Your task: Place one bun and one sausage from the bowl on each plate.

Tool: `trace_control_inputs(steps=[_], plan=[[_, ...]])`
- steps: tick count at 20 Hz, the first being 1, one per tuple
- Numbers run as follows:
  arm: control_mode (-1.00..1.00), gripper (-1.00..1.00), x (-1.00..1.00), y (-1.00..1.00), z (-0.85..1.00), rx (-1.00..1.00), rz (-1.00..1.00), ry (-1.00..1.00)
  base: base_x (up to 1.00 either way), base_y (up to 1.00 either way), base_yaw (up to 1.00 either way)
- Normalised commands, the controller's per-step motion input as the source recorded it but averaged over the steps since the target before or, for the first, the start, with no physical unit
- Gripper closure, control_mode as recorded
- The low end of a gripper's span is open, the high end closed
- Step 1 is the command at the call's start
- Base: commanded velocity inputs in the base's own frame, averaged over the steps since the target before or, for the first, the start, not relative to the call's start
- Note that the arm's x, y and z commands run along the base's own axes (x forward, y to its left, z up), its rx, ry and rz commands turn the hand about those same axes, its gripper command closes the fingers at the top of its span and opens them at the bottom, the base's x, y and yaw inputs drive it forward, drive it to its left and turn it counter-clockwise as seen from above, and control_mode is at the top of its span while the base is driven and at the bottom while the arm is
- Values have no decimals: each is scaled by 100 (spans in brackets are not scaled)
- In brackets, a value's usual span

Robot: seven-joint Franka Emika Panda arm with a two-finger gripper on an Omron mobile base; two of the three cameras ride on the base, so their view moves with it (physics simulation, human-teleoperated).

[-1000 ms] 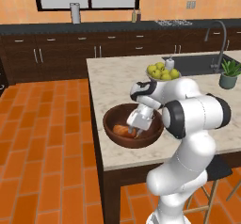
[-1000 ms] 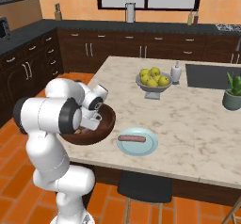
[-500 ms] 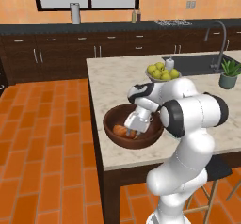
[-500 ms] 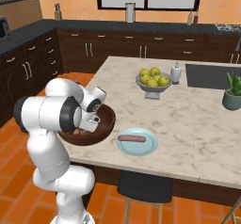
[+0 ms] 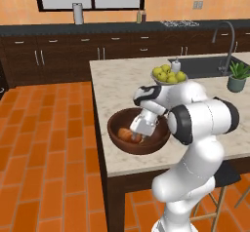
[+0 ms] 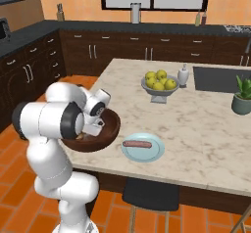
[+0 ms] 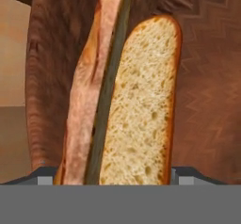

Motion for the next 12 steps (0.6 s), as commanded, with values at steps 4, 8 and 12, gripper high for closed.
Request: trace_control_inputs(steps=[4,8,12], plan=[[-100,100,-43,-47,92,7,-11,-31,0,0,0],[-100,100,-58,-91,100,0,-29,-34,0,0,0],[-100,100,-35,-91,100,-17,-45,-16,0,0,0]])
